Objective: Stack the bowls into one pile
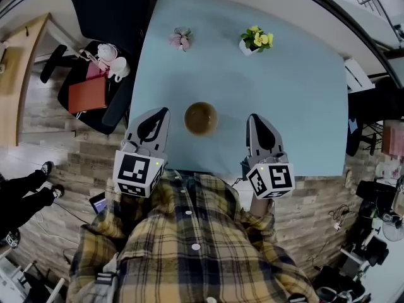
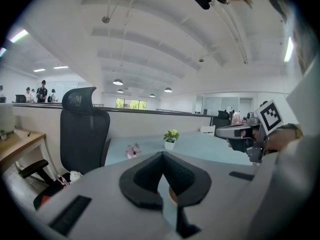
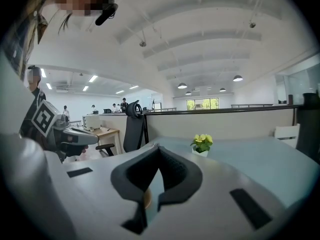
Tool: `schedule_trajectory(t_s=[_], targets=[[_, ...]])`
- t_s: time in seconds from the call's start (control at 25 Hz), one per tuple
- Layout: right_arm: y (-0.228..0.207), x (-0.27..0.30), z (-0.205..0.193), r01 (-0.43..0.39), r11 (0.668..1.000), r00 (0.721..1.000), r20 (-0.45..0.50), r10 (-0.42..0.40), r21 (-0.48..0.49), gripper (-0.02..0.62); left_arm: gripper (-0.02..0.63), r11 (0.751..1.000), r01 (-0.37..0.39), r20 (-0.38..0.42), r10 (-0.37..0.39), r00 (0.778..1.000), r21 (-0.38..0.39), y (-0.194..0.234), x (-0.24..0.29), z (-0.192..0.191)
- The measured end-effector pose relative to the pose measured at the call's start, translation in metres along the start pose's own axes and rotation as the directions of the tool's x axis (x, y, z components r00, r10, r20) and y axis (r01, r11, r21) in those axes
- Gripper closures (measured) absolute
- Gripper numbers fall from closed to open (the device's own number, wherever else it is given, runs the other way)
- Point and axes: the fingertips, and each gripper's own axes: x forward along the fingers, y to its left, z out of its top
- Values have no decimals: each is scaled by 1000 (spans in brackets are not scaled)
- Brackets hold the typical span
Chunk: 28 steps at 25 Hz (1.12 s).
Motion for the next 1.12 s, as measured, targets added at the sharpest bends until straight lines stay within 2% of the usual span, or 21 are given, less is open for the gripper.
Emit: schedule_trajectory(t_s=[1.12], targets=[[8, 0, -4, -23, 1000, 1000, -16, 23, 3, 594, 615, 1000, -13, -1, 13, 1000, 1, 3, -4, -4]])
